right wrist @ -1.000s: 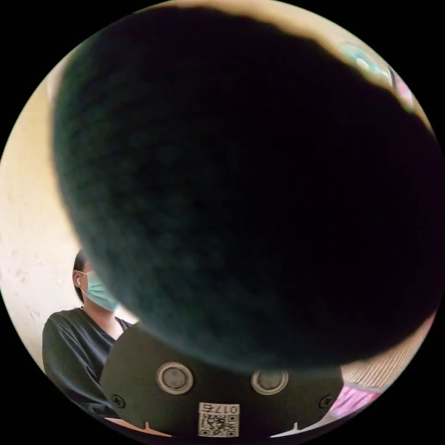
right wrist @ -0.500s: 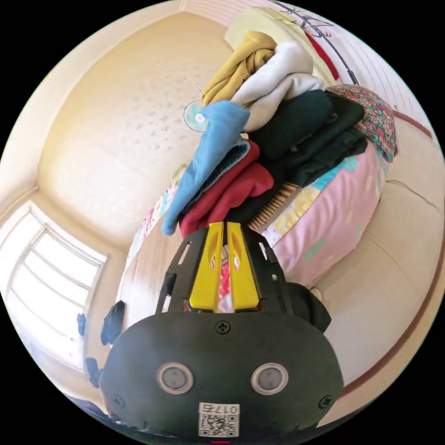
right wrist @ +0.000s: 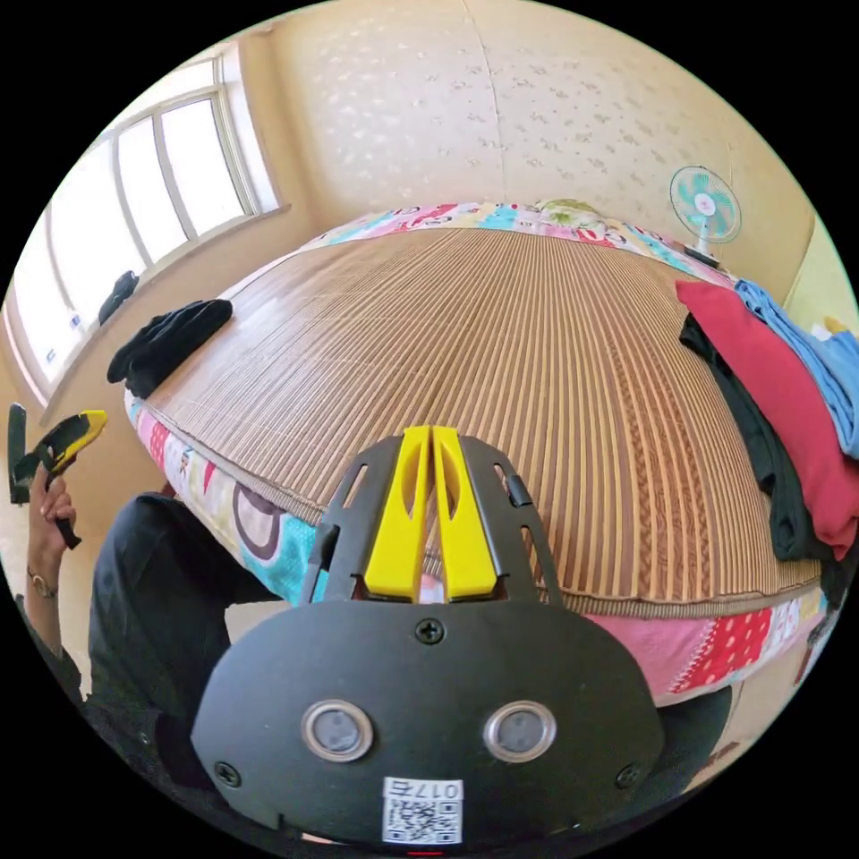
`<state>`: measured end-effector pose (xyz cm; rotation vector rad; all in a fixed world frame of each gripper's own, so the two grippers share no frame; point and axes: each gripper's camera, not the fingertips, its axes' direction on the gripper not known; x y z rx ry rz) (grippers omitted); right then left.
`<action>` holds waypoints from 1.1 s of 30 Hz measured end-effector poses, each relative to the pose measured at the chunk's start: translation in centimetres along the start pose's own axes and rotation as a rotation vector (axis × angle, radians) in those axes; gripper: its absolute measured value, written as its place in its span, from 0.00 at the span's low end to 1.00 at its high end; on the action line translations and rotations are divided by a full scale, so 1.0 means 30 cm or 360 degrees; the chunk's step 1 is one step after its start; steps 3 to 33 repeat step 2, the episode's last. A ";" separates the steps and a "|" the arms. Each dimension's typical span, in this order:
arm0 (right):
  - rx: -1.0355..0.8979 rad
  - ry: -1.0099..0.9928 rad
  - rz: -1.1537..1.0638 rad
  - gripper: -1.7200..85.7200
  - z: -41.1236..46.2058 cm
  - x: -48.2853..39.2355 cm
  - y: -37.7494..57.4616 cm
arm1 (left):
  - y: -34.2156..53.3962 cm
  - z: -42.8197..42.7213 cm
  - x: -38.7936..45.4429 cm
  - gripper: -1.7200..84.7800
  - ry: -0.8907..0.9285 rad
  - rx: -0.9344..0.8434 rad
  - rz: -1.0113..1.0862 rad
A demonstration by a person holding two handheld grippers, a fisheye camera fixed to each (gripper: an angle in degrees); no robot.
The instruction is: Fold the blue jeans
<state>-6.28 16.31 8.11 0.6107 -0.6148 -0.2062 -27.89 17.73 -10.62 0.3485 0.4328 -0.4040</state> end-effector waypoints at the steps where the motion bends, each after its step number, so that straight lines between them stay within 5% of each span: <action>1: 0.0011 -0.0001 -0.0002 0.03 0.007 0.002 0.016 | -0.084 -0.039 -0.064 0.11 -0.0065 0.0084 -0.0014; 33: 0.0027 -0.0029 0.0006 0.03 0.013 0.016 0.046 | -0.128 -0.050 -0.089 0.12 -0.0090 0.0098 -0.0012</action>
